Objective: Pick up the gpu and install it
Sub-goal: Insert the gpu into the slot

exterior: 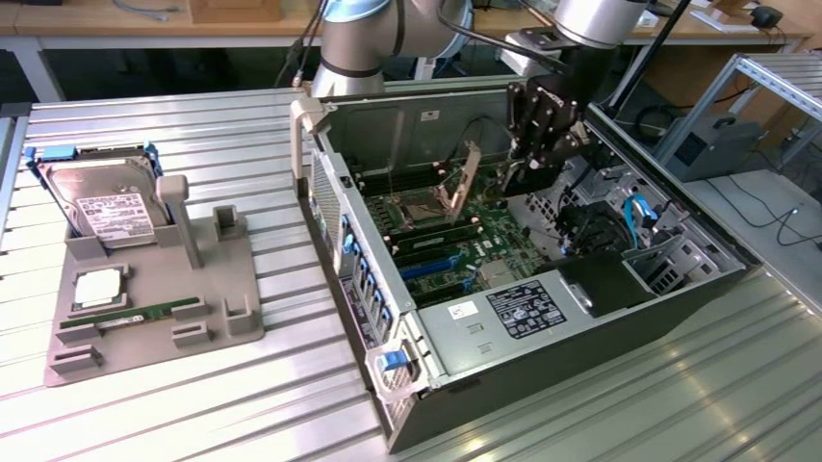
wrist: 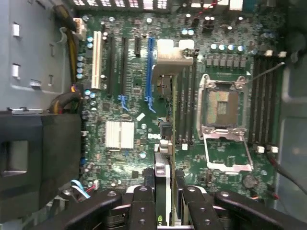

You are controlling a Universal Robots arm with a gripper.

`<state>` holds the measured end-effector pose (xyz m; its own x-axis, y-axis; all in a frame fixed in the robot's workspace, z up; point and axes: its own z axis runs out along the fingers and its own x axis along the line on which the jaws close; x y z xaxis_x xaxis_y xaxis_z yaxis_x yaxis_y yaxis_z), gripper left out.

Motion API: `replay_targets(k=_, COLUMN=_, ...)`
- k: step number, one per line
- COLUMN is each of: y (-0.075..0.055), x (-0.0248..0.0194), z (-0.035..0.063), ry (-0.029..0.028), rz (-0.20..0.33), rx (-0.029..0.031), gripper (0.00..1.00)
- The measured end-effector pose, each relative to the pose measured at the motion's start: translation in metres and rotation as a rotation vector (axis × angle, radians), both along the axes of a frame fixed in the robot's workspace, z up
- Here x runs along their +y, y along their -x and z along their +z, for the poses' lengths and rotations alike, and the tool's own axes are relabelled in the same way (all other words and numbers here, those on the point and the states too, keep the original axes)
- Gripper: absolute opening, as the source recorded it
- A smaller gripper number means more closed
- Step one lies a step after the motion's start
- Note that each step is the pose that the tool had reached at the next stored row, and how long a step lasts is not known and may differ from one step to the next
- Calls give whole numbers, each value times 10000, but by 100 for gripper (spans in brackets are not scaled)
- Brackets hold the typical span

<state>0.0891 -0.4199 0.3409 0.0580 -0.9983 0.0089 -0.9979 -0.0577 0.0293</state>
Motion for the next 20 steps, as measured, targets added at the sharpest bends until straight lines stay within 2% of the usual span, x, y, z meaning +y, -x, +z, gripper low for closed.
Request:
replay_targets(k=2, y=1, x=-25, z=0, ry=-664, rz=1, rx=0, gripper=27)
replay_targets(k=3, y=1, x=-34, z=0, ry=-798, rz=0, rx=-1, gripper=27)
replay_targets(k=9, y=72, x=-44, z=-7, ry=-799, rz=0, rx=0, gripper=27)
replay_targets(k=14, y=221, x=-76, z=-20, ry=-797, rz=0, rx=0, gripper=27)
replay_targets(k=20, y=278, x=-88, z=-28, ry=-799, rz=1, rx=0, gripper=27)
